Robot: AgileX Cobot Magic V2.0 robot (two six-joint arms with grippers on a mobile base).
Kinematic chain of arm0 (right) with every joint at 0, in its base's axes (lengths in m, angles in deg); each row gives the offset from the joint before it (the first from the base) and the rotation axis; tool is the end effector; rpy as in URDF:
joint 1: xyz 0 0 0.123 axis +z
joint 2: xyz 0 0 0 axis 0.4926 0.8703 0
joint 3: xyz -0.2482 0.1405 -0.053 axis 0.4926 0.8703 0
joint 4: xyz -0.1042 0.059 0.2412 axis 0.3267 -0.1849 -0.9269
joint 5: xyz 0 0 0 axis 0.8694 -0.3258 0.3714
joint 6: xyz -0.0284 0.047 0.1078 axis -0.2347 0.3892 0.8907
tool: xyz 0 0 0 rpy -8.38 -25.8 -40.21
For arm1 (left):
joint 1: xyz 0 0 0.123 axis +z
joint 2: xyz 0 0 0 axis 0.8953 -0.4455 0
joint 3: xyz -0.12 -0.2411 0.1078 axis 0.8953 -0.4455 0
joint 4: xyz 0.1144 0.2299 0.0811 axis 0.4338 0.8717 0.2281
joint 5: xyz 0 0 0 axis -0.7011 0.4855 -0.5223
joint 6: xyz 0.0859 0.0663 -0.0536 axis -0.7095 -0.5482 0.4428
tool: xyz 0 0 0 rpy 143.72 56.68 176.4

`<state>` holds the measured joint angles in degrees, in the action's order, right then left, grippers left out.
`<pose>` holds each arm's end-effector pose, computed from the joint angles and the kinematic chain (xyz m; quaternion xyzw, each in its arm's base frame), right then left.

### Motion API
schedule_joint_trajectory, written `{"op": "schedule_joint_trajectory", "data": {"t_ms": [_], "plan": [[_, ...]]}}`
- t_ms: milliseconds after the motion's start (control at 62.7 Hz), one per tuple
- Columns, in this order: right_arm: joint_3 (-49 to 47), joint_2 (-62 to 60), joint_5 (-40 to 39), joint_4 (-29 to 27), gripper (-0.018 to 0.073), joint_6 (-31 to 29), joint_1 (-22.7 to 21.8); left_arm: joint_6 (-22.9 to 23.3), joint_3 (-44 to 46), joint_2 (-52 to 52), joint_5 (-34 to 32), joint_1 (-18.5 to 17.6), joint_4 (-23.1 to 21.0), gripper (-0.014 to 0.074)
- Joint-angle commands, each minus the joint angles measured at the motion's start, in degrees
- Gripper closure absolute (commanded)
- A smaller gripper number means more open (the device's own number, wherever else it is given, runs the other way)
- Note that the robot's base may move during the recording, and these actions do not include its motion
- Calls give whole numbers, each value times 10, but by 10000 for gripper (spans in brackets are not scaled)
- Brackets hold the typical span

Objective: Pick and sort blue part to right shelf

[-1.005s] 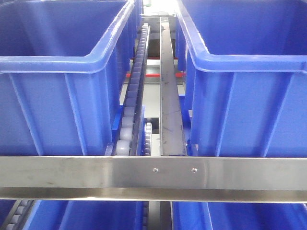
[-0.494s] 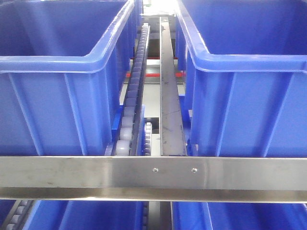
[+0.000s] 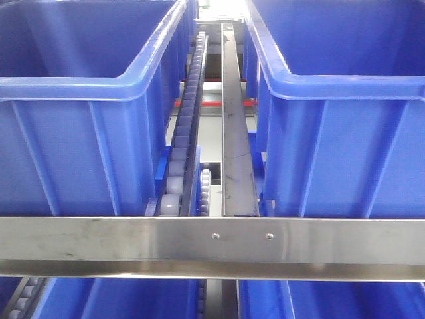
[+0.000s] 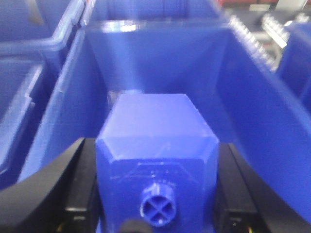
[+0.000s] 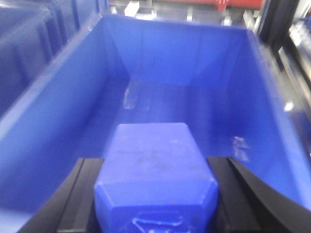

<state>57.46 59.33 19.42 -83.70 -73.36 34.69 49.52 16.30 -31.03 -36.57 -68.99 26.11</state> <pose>0.1960 0.0183 0.3160 -0.0346 0.7715 0.0315 0.6345 0.2111 -0.0225 0.3428 0.0506 0.7739 -0.0313 0.6305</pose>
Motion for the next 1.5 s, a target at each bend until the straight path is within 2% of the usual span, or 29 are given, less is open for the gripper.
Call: {"op": "schedule_joint_trajectory", "data": {"t_ms": [0,128,271,351,431,542,622,702,941,1053,1132,1276,1356,1483], "plan": [[-30,61,-111,-1,187,-5,-5,-1,45,-57,-78,-1,-5,264],[-34,144,-202,-1,187,-5,-5,-1,72,-138,-102,-1,-5,264],[-34,201,-238,-10,182,-4,-5,-1,92,-192,-102,-1,-5,259],[-34,221,-240,-40,147,-4,-5,-1,93,-205,-106,-1,-5,258],[-34,230,-243,-57,71,-4,-5,0,93,-208,-102,-1,-5,250],[-34,230,-243,-57,11,-5,-5,0,93,-208,-102,-1,-5,159],[-34,230,-243,-57,0,-5,-5,0,93,-208,-102,-1,-5,59],[-34,230,-243,-57,-2,-5,-5,0,93,-208,-102,-1,-5,-3],[-54,215,-236,-57,-2,-5,-5,0,93,-197,-75,-1,-5,-8],[-55,194,-232,-56,10,-5,-5,0,93,-171,-60,-1,-5,44],[-55,178,-226,-56,78,-5,-5,0,93,-152,-60,-1,-5,146],[-55,149,-233,-56,356,-5,-5,1,93,-119,-60,-1,-9,388],[-55,136,-250,-56,514,-5,-5,1,93,-107,-60,-1,-9,482],[-55,114,-235,-56,503,-5,-5,1,93,-91,-47,-1,-9,473]]}}
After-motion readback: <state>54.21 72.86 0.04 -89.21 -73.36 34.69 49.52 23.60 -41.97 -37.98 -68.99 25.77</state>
